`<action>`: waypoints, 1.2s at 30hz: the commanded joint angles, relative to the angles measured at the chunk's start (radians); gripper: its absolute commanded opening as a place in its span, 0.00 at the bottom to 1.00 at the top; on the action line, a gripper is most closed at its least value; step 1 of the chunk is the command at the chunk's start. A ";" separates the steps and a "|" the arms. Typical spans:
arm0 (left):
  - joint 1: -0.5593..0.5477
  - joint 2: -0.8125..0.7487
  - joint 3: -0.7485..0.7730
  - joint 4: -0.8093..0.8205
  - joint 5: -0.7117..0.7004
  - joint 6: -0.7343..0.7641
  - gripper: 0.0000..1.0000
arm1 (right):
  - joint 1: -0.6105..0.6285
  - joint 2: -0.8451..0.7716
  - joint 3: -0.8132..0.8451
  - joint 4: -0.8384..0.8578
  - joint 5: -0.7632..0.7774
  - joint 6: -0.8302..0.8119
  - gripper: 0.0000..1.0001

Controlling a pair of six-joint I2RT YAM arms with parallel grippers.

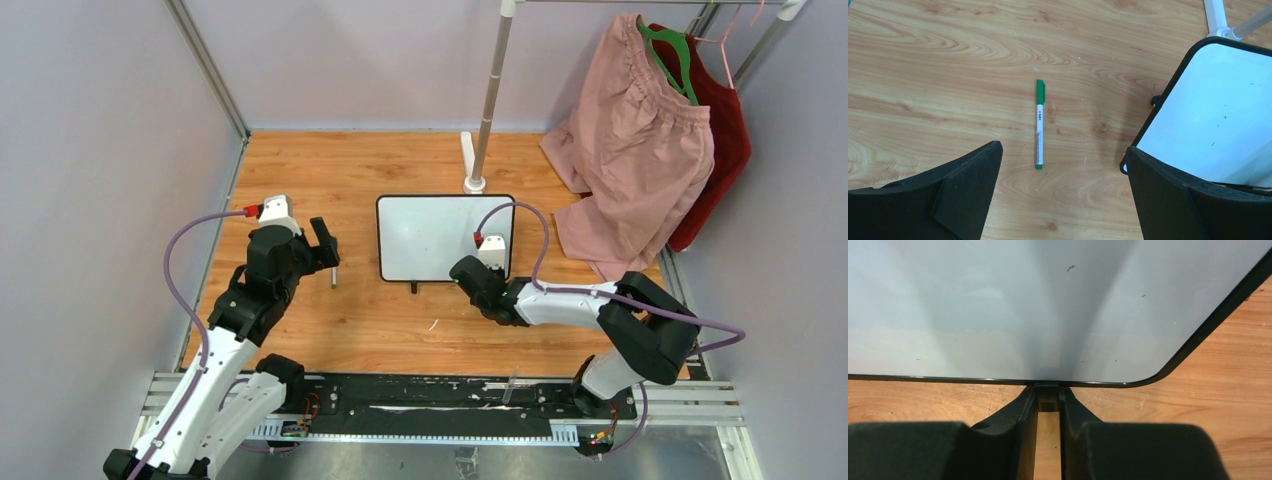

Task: Write a sentence on the whiteboard
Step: Move the whiteboard stand to the center of the board.

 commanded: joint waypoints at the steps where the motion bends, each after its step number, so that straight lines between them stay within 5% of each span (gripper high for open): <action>1: -0.002 0.000 -0.007 0.033 0.004 0.000 0.99 | -0.014 -0.003 -0.018 -0.082 0.018 0.002 0.00; 14: -0.002 -0.005 -0.007 0.032 0.010 -0.001 0.98 | 0.080 -0.023 -0.006 -0.190 0.013 0.070 0.00; 26: -0.002 -0.008 -0.011 0.039 0.026 -0.003 0.98 | 0.097 -0.210 -0.122 -0.334 0.043 0.189 0.00; 36: -0.002 -0.001 -0.012 0.040 0.035 -0.003 0.98 | 0.074 -0.234 -0.151 -0.253 0.018 0.042 0.00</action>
